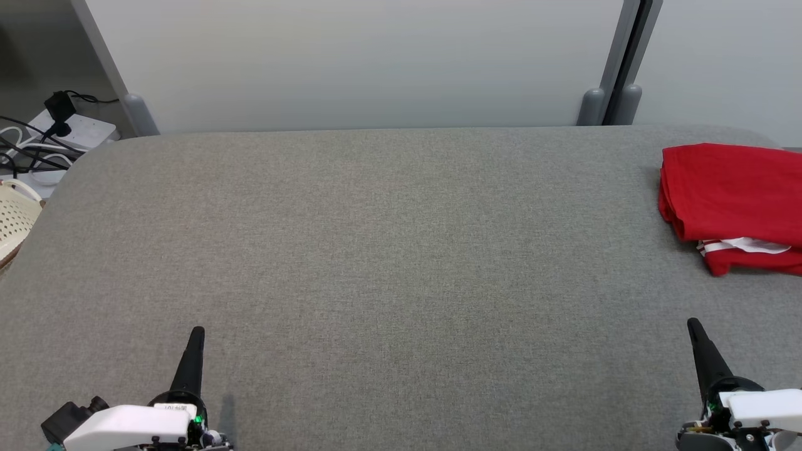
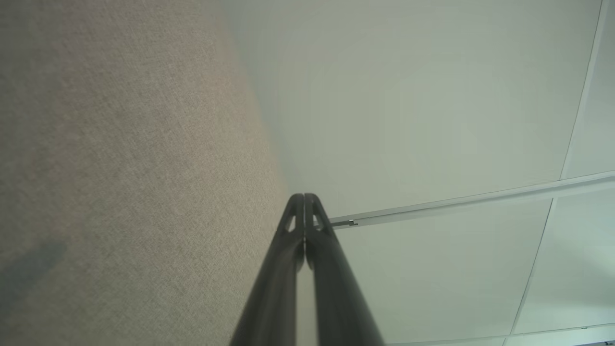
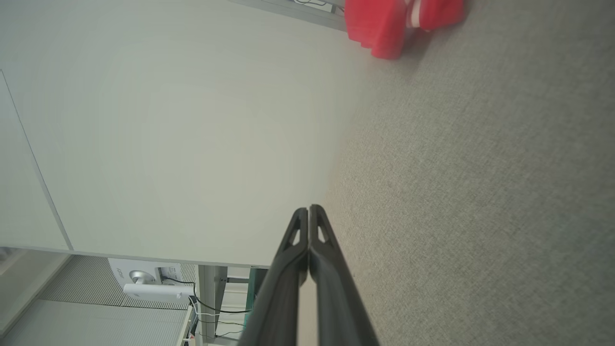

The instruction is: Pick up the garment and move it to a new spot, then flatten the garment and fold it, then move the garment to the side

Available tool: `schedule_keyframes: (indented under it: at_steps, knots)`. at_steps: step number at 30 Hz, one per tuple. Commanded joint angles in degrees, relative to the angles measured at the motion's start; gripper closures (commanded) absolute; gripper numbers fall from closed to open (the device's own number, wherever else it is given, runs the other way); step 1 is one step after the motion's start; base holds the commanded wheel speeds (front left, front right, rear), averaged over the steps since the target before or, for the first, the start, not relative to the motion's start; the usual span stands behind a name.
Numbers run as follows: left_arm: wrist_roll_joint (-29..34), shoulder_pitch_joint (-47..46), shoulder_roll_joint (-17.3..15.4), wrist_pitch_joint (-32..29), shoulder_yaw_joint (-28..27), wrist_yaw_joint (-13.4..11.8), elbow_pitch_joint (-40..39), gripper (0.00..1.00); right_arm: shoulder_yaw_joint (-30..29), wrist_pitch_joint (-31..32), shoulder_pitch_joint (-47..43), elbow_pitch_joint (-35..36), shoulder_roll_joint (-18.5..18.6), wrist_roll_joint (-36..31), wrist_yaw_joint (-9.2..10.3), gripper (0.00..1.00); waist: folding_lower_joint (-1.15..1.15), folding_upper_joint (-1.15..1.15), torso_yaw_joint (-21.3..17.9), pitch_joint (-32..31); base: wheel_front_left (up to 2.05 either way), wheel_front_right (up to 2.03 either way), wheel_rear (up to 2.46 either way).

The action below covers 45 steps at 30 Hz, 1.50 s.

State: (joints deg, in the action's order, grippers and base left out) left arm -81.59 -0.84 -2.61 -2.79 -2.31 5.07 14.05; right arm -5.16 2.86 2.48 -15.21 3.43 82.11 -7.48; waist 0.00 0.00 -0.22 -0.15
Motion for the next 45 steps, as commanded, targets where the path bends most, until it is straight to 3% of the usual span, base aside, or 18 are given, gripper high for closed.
schedule_keyframes:
  at_steps: [1,17,45]
  knots:
    - [-1.2,-3.5,-0.8,-0.3,-1.9,0.8,-1.1,1.00,0.7,0.5,2.7,1.4,0.4,1.1,-0.01,1.00,0.00,0.00,0.0,0.0,0.00,0.00,0.00]
    - [-11.2,-5.3,-0.9,-3.1,-3.4,2.4,0.0,1.00,-0.9,3.3,3.7,1.2,-0.2,10.4,-0.01,1.00,0.00,0.00,0.2,0.3,0.00,0.00,0.00]
    - [-11.0,-5.3,-0.7,-3.3,-3.7,2.4,0.0,1.00,-1.1,3.4,3.7,1.2,-0.3,10.3,-0.01,1.00,0.00,0.00,0.2,0.3,0.00,0.00,0.00]
